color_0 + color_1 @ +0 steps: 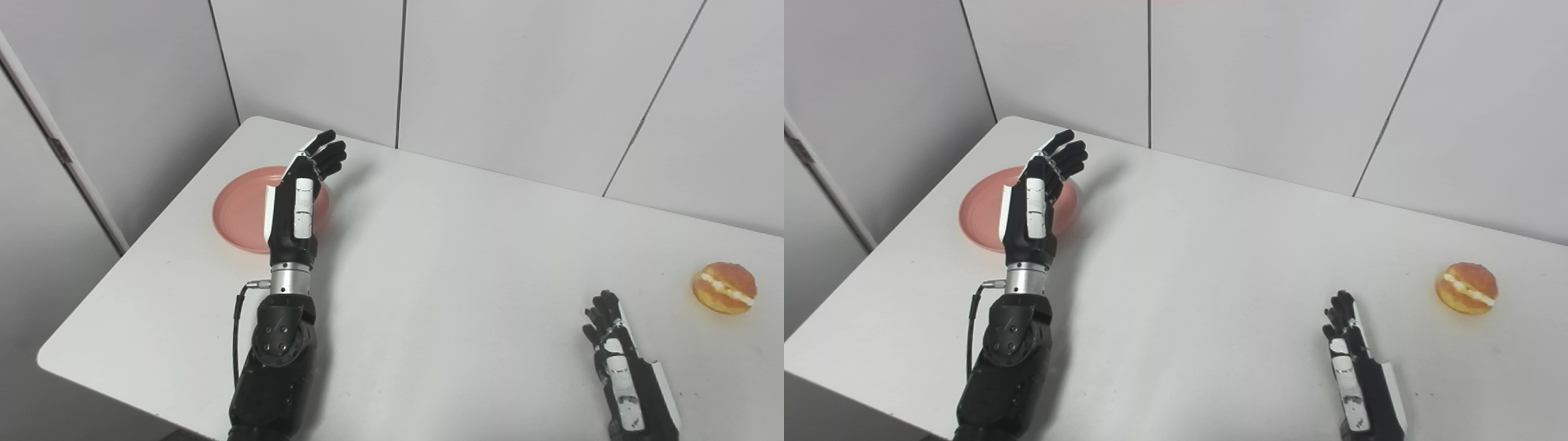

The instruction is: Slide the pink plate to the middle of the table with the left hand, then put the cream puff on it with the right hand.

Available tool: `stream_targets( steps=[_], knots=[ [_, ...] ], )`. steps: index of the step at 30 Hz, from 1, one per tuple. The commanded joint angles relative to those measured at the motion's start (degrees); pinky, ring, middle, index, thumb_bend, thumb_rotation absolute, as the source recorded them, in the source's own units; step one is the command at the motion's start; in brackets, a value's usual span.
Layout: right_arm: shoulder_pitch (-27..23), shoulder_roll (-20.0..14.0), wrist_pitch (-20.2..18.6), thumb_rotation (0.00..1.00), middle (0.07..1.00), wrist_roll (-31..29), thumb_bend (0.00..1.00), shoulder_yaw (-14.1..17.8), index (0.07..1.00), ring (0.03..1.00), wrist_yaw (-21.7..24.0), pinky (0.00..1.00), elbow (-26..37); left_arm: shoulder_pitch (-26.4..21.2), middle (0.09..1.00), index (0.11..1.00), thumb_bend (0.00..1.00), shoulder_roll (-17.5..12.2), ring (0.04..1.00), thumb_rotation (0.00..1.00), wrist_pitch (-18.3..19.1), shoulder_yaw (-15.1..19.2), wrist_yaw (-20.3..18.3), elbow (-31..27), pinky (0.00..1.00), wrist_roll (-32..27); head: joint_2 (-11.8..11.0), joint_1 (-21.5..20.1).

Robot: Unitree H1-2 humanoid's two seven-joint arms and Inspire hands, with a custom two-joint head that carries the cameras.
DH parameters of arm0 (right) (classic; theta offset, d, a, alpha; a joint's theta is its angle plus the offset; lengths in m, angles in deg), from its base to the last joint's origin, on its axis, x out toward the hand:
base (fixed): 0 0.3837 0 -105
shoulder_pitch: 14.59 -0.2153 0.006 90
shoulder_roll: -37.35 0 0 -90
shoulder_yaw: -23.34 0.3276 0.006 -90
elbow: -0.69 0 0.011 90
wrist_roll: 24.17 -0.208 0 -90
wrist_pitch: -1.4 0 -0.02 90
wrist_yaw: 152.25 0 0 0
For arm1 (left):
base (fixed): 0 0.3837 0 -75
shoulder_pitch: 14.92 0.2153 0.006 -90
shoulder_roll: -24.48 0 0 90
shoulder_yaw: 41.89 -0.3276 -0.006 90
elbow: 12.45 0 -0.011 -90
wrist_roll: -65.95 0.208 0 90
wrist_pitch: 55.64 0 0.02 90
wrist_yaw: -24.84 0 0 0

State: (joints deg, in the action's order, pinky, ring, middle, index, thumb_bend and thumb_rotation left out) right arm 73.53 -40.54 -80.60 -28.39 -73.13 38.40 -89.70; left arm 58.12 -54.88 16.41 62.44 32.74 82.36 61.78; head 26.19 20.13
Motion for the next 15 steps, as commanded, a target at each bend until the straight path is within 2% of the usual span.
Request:
stream_targets(
  steps=[1, 5, 10, 15],
  knots=[
    [0.7, -0.3, 2.7, 0.93, 1.000, -0.4, 0.54, 0.4, 1.000, 1.000, 0.3, 1.00, -1.7, -2.1, 0.742, 0.721, 0.84, -0.9, 0.757, 1.00, 0.6, 0.8, 1.0, -2.4, 0.78, -0.6, 0.0, 0.1],
    [0.6, -0.7, 2.4, 0.92, 1.000, -0.3, 0.51, 0.4, 1.000, 1.000, 0.5, 1.00, -1.6, -2.6, 0.719, 0.699, 0.85, -2.6, 0.730, 1.00, 2.6, 2.9, 2.7, -4.6, 0.75, 0.0, -0.1, 0.4],
    [0.6, -1.0, 2.4, 0.94, 1.000, -0.8, 0.53, 0.5, 1.000, 1.000, 1.0, 1.00, -1.8, -3.0, 0.719, 0.704, 0.91, -4.5, 0.717, 1.00, 2.1, 5.0, 4.7, -4.4, 0.72, 1.4, -0.3, 0.7],
    [0.6, -1.3, 2.4, 0.93, 1.000, -1.2, 0.54, 0.5, 1.000, 1.000, 1.1, 1.00, -1.9, -3.2, 0.736, 0.720, 0.96, -6.8, 0.738, 1.00, 2.6, 6.7, 5.1, -2.9, 0.74, 0.9, -0.3, 1.3]
  ],
)
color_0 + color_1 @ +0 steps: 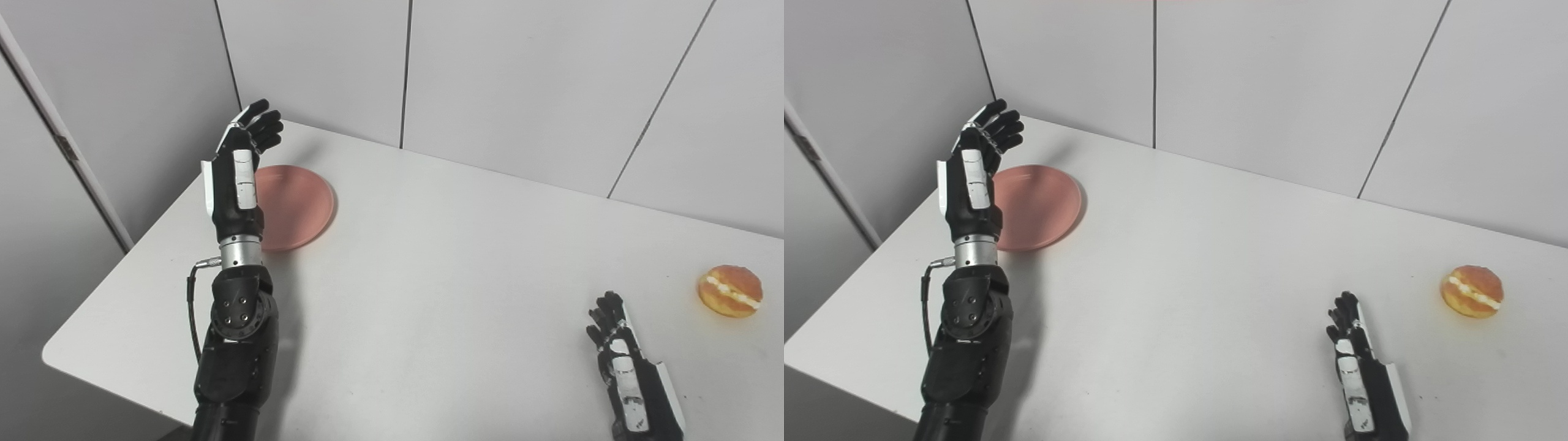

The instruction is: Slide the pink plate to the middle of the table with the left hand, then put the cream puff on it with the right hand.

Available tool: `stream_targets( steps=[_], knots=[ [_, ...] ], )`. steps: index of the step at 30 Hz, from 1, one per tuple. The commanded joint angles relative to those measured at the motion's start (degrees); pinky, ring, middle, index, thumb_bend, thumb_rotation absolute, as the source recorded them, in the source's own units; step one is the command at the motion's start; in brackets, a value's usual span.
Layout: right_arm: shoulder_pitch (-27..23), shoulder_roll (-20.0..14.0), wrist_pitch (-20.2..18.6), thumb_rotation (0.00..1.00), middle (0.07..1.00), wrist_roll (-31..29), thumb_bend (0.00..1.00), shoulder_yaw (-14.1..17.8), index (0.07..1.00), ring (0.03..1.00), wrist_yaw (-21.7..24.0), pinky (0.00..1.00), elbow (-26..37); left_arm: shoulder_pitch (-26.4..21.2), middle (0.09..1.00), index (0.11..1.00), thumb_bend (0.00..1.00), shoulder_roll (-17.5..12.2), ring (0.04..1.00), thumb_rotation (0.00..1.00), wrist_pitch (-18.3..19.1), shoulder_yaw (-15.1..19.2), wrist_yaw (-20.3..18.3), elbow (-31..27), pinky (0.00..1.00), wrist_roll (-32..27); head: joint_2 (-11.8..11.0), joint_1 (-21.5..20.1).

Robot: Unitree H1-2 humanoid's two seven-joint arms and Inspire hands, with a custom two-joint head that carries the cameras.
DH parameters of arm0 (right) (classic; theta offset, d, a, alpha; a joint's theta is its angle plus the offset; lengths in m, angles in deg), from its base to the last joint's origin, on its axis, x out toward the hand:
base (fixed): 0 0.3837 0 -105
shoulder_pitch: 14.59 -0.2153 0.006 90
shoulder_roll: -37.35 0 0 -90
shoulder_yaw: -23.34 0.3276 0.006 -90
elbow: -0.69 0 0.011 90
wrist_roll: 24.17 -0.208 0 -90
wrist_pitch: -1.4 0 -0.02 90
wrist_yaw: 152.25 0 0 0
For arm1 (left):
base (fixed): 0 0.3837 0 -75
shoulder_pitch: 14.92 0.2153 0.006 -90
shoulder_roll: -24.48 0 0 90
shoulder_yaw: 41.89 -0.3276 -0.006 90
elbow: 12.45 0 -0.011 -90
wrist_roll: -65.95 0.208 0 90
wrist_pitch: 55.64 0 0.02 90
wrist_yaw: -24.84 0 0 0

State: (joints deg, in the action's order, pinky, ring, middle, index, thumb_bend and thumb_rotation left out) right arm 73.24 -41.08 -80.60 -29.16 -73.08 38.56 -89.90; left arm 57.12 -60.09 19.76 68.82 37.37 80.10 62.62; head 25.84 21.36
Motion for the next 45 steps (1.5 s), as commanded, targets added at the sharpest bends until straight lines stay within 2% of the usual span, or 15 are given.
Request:
stream_targets(
  steps=[1, 4, 7, 10, 15, 20, 22, 26, 30, 32, 39, 45],
  knots=[
    [0.9, -0.9, 2.6, 0.94, 1.000, -0.3, 0.54, 0.4, 1.000, 1.000, 1.0, 1.00, -1.6, -2.3, 0.738, 0.721, 0.96, -2.0, 0.745, 1.00, -0.8, 0.7, 0.7, -0.2, 0.75, 0.1, 0.1, 0.3],
    [1.0, -1.0, 2.4, 0.95, 1.000, -1.2, 0.54, 0.5, 1.000, 1.000, 1.1, 1.00, -1.3, -3.1, 0.740, 0.722, 0.96, -3.2, 0.753, 1.00, -1.2, 2.1, 2.1, 1.6, 0.79, 0.4, 0.1, 0.3],
    [1.1, -1.2, 2.6, 0.94, 1.000, -1.2, 0.53, 0.4, 1.000, 1.000, 1.2, 1.00, -1.2, -4.2, 0.727, 0.714, 0.94, -4.4, 0.734, 1.00, -2.5, 3.5, 3.6, 4.8, 0.74, 0.9, 0.2, 0.3],
    [1.2, -1.3, 2.9, 0.94, 1.000, -1.4, 0.51, 0.4, 1.000, 1.000, 1.3, 1.00, -1.0, -4.5, 0.728, 0.720, 0.94, -5.3, 0.743, 1.00, -0.5, 4.8, 4.5, 6.0, 0.75, -0.6, 0.2, 0.3],
    [1.5, -1.1, 2.6, 0.91, 1.000, -2.1, 0.53, 0.5, 1.000, 1.000, 1.4, 1.00, -0.7, -4.5, 0.752, 0.750, 0.93, -8.3, 0.775, 1.00, -2.0, 6.5, 4.6, 11.6, 0.79, -1.8, 0.5, 0.2],
    [1.4, -1.5, 3.1, 0.92, 1.000, -1.7, 0.50, 0.6, 1.000, 1.000, 1.8, 1.00, -0.8, -4.6, 0.760, 0.753, 0.95, -8.9, 0.793, 1.00, -2.7, 7.4, 4.6, 14.9, 0.85, -3.7, 0.6, 0.4],
    [1.4, -1.7, 3.0, 0.93, 1.000, -1.4, 0.51, 0.5, 1.000, 1.000, 1.8, 1.00, -0.7, -4.6, 0.762, 0.753, 0.96, -9.3, 0.788, 1.00, -2.9, 7.5, 4.2, 16.3, 0.84, -4.5, 0.7, 0.6],
    [1.5, -1.7, 2.6, 0.94, 1.000, -1.1, 0.52, 0.6, 1.000, 1.000, 1.7, 1.00, -0.3, -4.6, 0.769, 0.756, 0.94, -10.0, 0.781, 1.00, -2.0, 7.5, 2.8, 18.5, 0.81, -6.7, 0.6, 0.8],
    [1.5, -1.6, 2.9, 0.94, 1.000, -1.3, 0.51, 0.6, 1.000, 1.000, 1.7, 1.00, -0.1, -4.5, 0.790, 0.778, 0.91, -10.4, 0.795, 1.00, -1.5, 6.9, 2.1, 20.4, 0.83, -6.8, 0.9, 1.0],
    [1.5, -1.5, 3.1, 0.94, 1.000, -1.1, 0.50, 0.6, 1.000, 1.000, 1.6, 1.00, -0.2, -4.7, 0.784, 0.769, 0.93, -10.6, 0.797, 1.00, -0.8, 6.6, 2.2, 21.5, 0.83, -6.5, 0.9, 1.0],
    [1.2, -1.4, 3.6, 0.96, 1.000, -1.0, 0.47, 0.4, 1.000, 1.000, 1.7, 1.00, -0.4, -5.6, 0.777, 0.757, 0.96, -10.7, 0.792, 1.00, -1.1, 4.5, 0.7, 25.3, 0.80, -6.7, 0.8, 0.7],
    [1.5, -1.2, 3.1, 0.96, 1.000, -0.3, 0.49, 0.3, 1.000, 1.000, 1.1, 1.00, 0.4, -5.9, 0.833, 0.813, 0.95, -11.1, 0.843, 1.00, -2.2, 2.4, -0.3, 28.2, 0.83, -5.6, 1.1, 0.7]
  ],
)
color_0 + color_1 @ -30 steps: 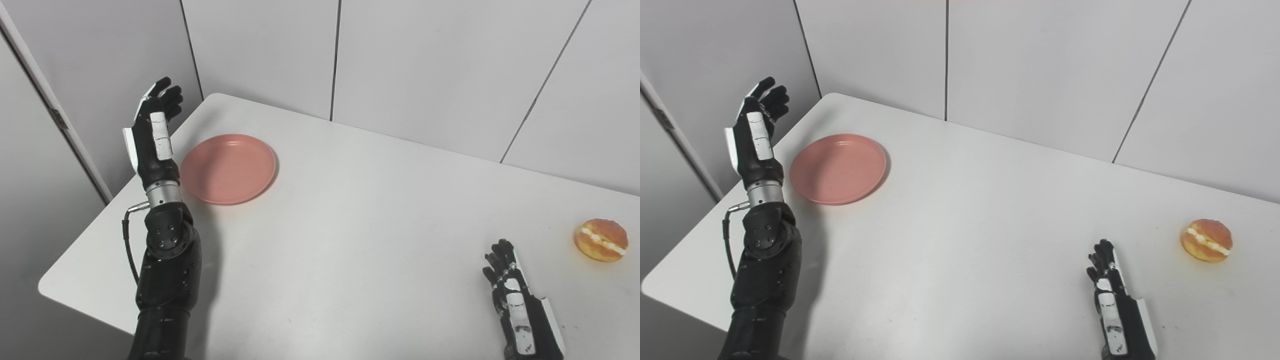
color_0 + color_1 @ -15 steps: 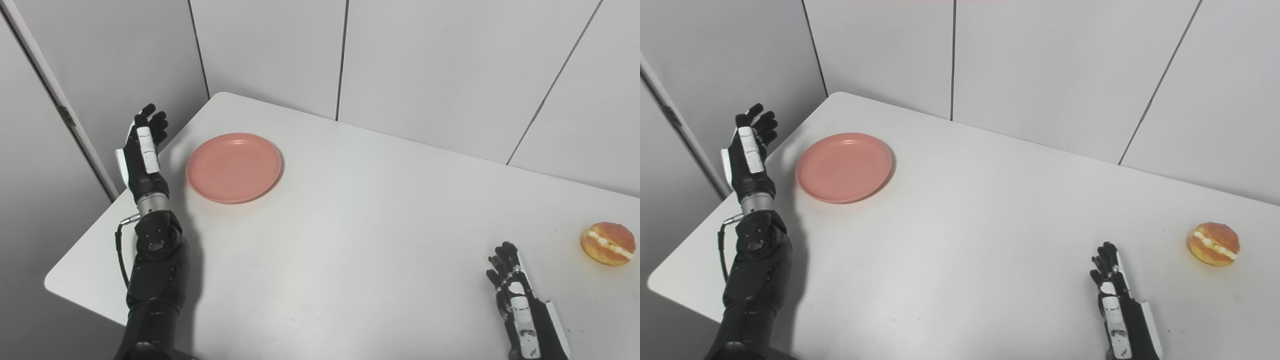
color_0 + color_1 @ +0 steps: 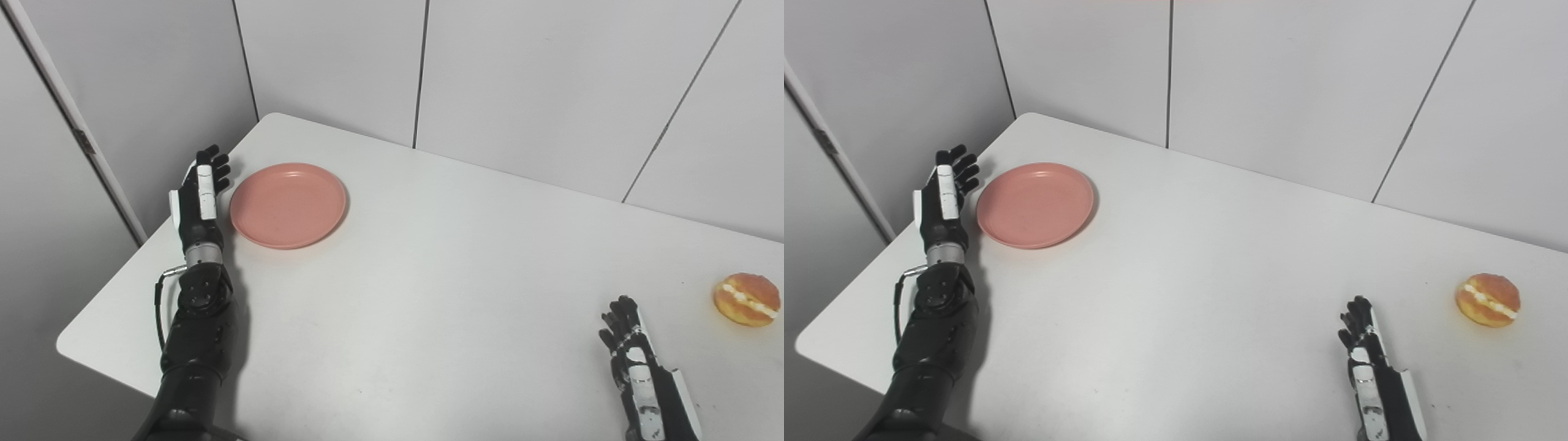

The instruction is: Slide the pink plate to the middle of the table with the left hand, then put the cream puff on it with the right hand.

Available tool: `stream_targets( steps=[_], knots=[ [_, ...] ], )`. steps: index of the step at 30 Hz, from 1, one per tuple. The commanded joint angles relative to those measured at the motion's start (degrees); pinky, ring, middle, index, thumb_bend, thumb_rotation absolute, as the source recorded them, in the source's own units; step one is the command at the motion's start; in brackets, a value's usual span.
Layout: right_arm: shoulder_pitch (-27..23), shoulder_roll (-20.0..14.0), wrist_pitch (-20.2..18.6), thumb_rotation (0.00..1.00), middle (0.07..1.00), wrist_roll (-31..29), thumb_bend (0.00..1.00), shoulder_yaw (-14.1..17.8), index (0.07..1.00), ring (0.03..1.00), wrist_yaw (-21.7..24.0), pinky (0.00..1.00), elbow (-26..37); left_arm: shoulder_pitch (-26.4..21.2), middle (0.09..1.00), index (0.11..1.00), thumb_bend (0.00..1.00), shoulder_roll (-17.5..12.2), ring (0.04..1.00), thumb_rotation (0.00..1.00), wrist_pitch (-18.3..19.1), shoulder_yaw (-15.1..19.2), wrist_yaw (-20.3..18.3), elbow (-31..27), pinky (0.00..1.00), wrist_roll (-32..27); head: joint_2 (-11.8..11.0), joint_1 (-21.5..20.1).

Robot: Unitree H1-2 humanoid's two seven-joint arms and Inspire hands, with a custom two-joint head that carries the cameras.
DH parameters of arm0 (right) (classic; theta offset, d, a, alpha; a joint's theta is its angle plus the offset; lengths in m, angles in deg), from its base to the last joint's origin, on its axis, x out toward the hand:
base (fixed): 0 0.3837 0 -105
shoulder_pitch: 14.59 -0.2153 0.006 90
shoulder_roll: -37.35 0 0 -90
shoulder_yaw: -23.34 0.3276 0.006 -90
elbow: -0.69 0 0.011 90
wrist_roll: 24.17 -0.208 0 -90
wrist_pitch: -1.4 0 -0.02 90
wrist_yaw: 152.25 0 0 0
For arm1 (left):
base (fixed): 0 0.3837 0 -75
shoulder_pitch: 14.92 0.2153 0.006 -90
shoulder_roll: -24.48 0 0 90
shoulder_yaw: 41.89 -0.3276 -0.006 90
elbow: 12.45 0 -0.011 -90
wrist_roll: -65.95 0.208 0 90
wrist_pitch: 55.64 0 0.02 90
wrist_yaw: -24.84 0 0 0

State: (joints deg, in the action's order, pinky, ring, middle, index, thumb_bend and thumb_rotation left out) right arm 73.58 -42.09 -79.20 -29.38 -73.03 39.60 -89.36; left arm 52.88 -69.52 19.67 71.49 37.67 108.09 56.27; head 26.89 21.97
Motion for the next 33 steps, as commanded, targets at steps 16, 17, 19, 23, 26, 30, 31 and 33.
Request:
stream_targets(
  steps=[16, 17, 19, 23, 26, 30, 31, 33],
  knots=[
    [1.0, -0.4, 1.4, 0.95, 1.000, -0.3, 0.49, 0.4, 1.000, 1.000, 0.3, 1.00, 0.2, -2.1, 0.906, 0.907, 0.88, -0.1, 0.925, 1.00, 0.4, -3.9, -1.9, 0.2, 0.95, 0.8, 0.4, 0.3],
    [1.0, -0.5, 1.2, 0.96, 1.000, -0.4, 0.48, 0.4, 1.000, 1.000, 0.4, 1.00, 0.3, -2.0, 0.911, 0.916, 0.88, 0.0, 0.929, 1.00, 0.6, -4.0, -2.0, 0.3, 0.95, 0.7, 0.4, 0.3],
    [1.1, -0.4, 1.2, 0.95, 1.000, -0.5, 0.48, 0.5, 1.000, 1.000, 0.3, 1.00, 0.3, -1.9, 0.917, 0.928, 0.88, 0.1, 0.938, 1.00, 1.2, -4.1, -2.3, 0.1, 0.98, 0.4, 0.4, 0.3],
    [1.0, -0.5, 1.5, 0.95, 1.000, -0.3, 0.49, 0.5, 1.000, 1.000, 0.2, 1.00, 0.0, -1.5, 0.920, 0.929, 0.89, 0.4, 0.943, 1.00, 2.7, -4.3, -3.1, -1.1, 0.98, -0.4, 0.4, 0.3],
    [0.9, -0.2, 1.9, 0.92, 1.000, -0.7, 0.49, 0.8, 1.000, 1.000, 0.1, 1.00, -0.4, -1.3, 0.930, 0.928, 0.90, 0.5, 0.954, 1.00, 4.8, -4.1, -5.5, -2.4, 0.98, -3.0, 0.4, 0.3],
    [0.9, -0.1, 1.2, 0.92, 1.000, -0.7, 0.49, 0.8, 1.000, 1.000, 0.1, 1.00, 0.0, -1.2, 0.943, 0.928, 0.92, 0.1, 0.963, 1.00, 5.9, -4.0, -9.3, -2.5, 0.99, -6.3, 0.4, 0.3],
    [0.9, -0.1, 1.0, 0.92, 1.000, -0.6, 0.49, 0.7, 1.000, 1.000, 0.1, 1.00, 0.1, -1.2, 0.943, 0.927, 0.92, 0.1, 0.962, 1.00, 5.9, -3.8, -10.3, -2.5, 0.99, -7.3, 0.4, 0.3],
    [0.9, -0.2, 0.8, 0.93, 1.000, -0.7, 0.49, 0.6, 1.000, 1.000, 0.3, 1.00, 0.2, -1.1, 0.928, 0.908, 0.93, 0.2, 0.949, 1.00, 5.7, -3.7, -11.7, -2.7, 0.96, -8.9, 0.6, 0.0]
  ],
)
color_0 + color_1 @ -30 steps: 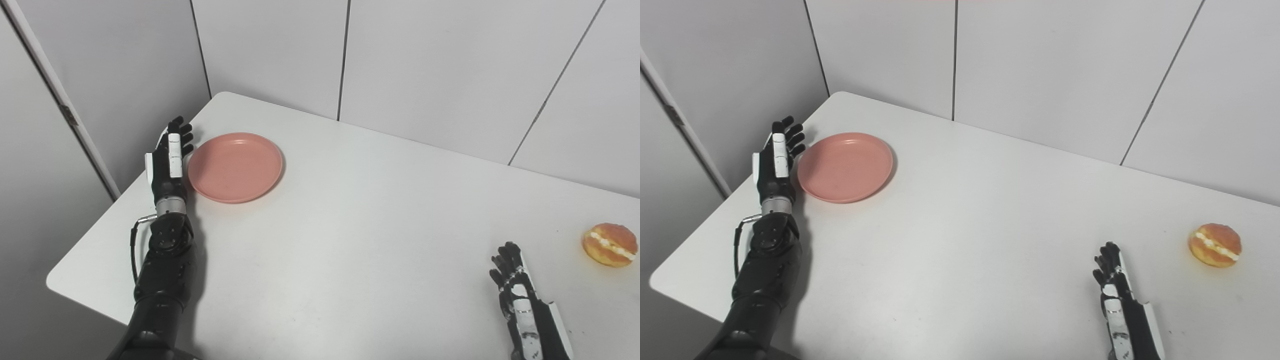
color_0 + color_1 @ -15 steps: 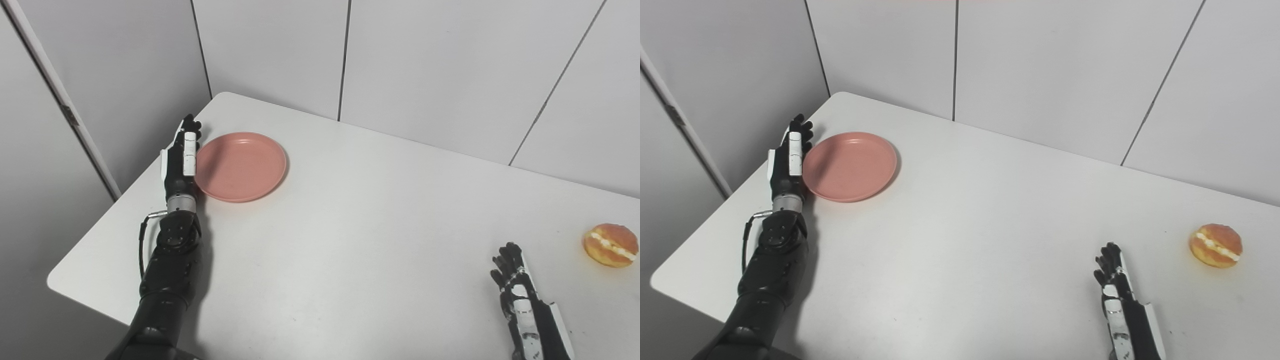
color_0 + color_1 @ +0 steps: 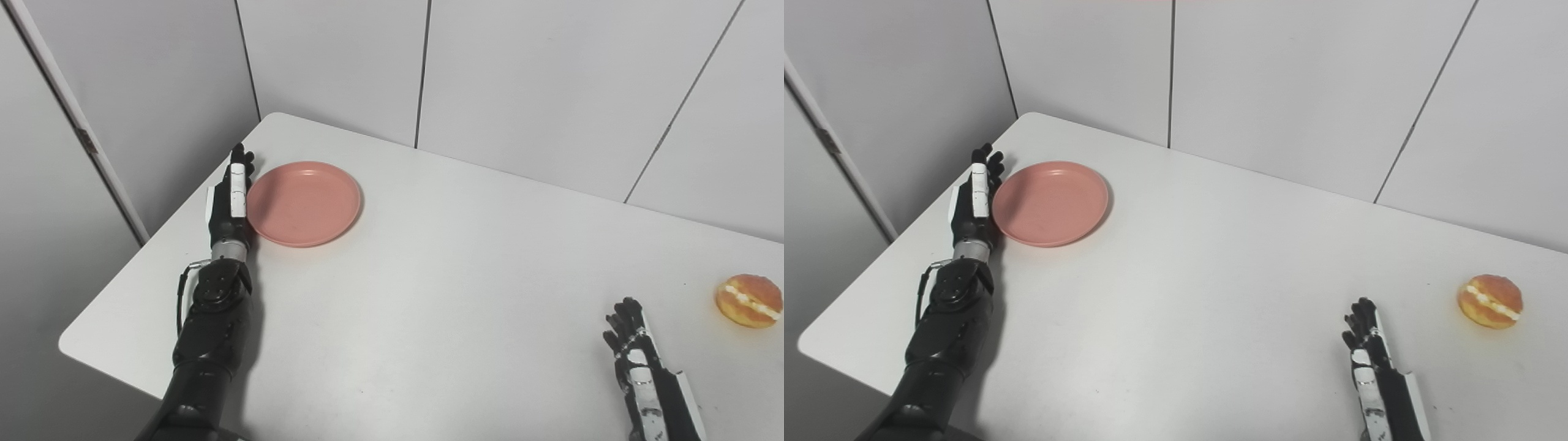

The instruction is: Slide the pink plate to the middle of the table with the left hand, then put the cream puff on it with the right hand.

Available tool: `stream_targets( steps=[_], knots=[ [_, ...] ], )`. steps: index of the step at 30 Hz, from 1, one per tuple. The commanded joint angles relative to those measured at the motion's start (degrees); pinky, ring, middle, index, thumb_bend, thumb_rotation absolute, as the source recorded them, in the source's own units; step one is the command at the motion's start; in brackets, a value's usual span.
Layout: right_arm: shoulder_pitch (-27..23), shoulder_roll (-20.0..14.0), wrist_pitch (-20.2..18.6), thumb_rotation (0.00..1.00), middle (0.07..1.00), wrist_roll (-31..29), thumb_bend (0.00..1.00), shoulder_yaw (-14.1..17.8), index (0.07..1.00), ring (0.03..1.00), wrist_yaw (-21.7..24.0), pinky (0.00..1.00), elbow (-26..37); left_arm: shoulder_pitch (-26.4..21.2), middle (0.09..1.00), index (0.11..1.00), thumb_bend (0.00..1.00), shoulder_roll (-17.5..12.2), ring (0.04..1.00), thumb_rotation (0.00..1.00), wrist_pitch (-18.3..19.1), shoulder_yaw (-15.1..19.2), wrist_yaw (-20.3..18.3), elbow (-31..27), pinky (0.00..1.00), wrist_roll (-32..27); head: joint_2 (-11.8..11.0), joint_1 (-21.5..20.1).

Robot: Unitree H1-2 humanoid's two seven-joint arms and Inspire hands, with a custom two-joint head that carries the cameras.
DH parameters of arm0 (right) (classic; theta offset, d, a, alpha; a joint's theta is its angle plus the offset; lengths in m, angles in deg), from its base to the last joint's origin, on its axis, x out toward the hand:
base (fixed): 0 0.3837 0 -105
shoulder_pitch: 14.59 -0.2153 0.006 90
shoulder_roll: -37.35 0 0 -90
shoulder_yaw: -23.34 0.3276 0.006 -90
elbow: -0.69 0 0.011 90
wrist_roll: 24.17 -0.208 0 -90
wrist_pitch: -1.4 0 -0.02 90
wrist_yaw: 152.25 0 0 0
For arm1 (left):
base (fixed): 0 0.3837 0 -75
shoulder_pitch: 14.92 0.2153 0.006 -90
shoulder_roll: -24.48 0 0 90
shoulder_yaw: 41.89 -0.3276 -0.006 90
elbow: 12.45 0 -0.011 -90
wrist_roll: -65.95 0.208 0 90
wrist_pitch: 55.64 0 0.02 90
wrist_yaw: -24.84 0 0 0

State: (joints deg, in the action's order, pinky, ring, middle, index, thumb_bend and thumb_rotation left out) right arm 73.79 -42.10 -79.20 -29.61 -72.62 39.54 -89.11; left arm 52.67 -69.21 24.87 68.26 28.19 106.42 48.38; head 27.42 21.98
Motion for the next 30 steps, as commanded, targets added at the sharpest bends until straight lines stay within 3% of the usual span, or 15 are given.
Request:
stream_targets(
  steps=[1, 10, 15, 30],
  knots=[
    [0.6, -0.2, 0.7, 0.93, 1.000, -0.6, 0.50, 0.2, 1.000, 1.000, 0.5, 1.00, -0.1, -0.9, 0.925, 0.903, 0.94, -0.1, 0.947, 1.00, 0.5, -0.5, -3.0, -1.0, 0.96, -1.5, 0.1, 0.0],
    [0.6, 0.0, 1.5, 0.92, 1.000, 0.2, 0.51, 0.2, 1.000, 1.000, -0.1, 1.00, -0.3, -1.2, 0.889, 0.870, 0.94, 0.3, 0.899, 1.00, 1.9, -0.5, -7.6, -0.6, 0.90, -5.1, 0.3, -0.2],
    [0.5, 0.0, 1.2, 0.92, 1.000, 0.0, 0.51, 0.3, 1.000, 1.000, 0.0, 1.00, -0.4, -1.4, 0.905, 0.889, 0.91, 0.2, 0.918, 1.00, 1.1, -1.2, -10.3, 0.5, 0.92, -5.3, 0.3, -0.4],
    [-0.3, 0.8, 2.6, 0.91, 1.000, 0.9, 0.55, 0.6, 1.000, 1.000, -0.9, 1.00, -2.0, -0.7, 0.905, 0.896, 0.93, 0.9, 0.926, 1.00, 4.0, -5.1, -13.2, -3.3, 0.93, -4.0, 0.7, -1.9]
  ],
)
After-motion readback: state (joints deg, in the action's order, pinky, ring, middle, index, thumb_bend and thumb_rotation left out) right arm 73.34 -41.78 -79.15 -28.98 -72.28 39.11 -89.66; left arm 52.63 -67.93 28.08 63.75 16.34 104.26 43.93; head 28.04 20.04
